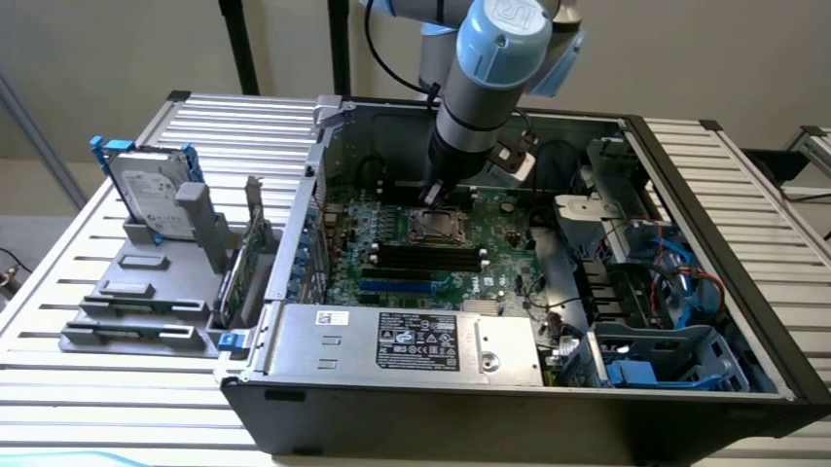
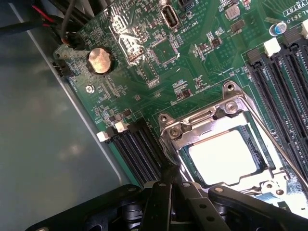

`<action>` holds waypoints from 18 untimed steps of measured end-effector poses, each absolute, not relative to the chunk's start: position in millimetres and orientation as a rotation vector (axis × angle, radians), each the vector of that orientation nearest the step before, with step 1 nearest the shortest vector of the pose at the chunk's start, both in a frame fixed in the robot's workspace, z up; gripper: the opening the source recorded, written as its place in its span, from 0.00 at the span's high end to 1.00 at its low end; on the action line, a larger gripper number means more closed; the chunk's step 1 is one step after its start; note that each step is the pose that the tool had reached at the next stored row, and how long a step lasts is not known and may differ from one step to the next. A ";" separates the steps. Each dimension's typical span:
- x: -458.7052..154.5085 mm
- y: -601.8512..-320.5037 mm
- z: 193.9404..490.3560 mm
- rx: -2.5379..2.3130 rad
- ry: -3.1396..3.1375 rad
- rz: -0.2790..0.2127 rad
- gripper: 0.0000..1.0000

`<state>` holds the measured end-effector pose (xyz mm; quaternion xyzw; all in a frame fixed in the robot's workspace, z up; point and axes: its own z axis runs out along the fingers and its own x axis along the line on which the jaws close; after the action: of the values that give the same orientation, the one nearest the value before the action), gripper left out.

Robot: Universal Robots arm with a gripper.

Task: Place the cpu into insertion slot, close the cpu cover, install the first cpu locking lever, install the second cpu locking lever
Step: 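Install the first cpu locking lever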

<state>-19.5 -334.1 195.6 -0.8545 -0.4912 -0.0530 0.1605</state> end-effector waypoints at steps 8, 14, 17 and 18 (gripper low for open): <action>-26.4 -334.1 195.6 -2.441 -1.402 -0.151 0.89; -26.4 -333.8 195.7 -2.441 -1.402 -0.151 0.89; -25.9 -333.7 195.5 -2.441 -1.402 -0.151 0.89; -25.5 -333.7 195.3 -2.441 -1.402 -0.151 0.89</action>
<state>-25.5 -333.7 195.3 -0.8546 -0.4909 -0.0530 0.1606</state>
